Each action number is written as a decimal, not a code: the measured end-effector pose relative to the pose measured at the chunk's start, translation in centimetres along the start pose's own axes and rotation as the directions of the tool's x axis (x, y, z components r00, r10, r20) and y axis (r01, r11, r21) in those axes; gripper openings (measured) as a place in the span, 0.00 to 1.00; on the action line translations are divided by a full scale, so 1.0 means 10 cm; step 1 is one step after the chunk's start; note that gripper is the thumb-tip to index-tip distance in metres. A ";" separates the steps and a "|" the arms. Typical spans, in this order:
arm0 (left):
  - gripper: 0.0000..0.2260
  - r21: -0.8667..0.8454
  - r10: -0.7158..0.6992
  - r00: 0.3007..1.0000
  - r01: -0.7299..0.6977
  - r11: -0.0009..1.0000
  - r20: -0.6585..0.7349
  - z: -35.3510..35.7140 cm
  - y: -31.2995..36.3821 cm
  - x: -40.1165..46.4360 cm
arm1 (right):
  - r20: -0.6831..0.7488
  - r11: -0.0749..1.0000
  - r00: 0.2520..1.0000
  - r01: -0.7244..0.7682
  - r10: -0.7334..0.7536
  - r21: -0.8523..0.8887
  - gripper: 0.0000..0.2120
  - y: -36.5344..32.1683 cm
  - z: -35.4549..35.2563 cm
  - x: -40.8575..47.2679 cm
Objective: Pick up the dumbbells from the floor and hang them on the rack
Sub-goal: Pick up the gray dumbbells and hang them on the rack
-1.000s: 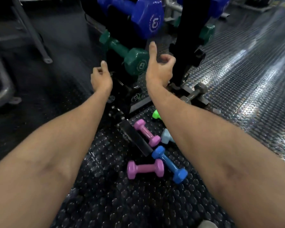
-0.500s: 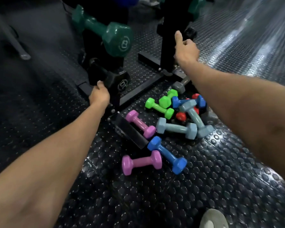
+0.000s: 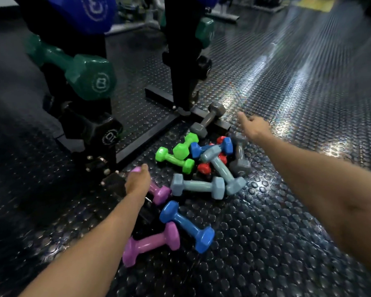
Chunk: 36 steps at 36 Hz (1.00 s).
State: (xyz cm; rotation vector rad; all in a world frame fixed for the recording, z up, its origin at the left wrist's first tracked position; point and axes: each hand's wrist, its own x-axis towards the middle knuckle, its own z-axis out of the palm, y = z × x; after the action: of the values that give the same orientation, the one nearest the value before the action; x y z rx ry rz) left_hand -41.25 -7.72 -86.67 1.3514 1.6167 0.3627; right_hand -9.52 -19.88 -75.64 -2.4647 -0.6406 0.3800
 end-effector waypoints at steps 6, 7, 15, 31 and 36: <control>0.14 -0.112 0.079 0.995 -0.071 0.991 0.065 0.35 0.05 0.02 | 0.294 0.975 0.955 0.046 0.021 -0.219 0.31 0.46 0.20 -0.07; 0.12 -0.122 0.095 0.993 -0.085 0.989 0.074 0.39 0.05 0.03 | 0.348 0.964 0.937 0.081 0.012 -0.254 0.29 0.49 0.24 -0.08; 0.10 -0.050 0.147 0.983 -0.142 0.989 0.110 0.71 0.13 0.01 | 0.497 0.865 0.868 0.265 -0.020 -0.427 0.18 0.82 0.64 -0.22; 0.09 0.073 0.338 0.937 -0.345 0.936 0.089 1.39 0.74 0.16 | 0.066 0.936 0.965 -0.226 0.252 -0.271 0.24 0.95 0.85 0.40; 0.09 0.138 0.346 0.937 -0.349 0.927 0.050 1.47 0.78 0.30 | 0.060 0.924 0.926 -0.362 0.372 -0.124 0.28 1.06 1.04 0.45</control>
State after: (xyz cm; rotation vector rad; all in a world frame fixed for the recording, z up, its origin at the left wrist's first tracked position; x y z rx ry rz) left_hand -24.63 -7.38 -89.65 1.7547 1.4013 0.4430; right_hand -6.01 -20.60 -90.76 -2.6888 -0.2290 0.6077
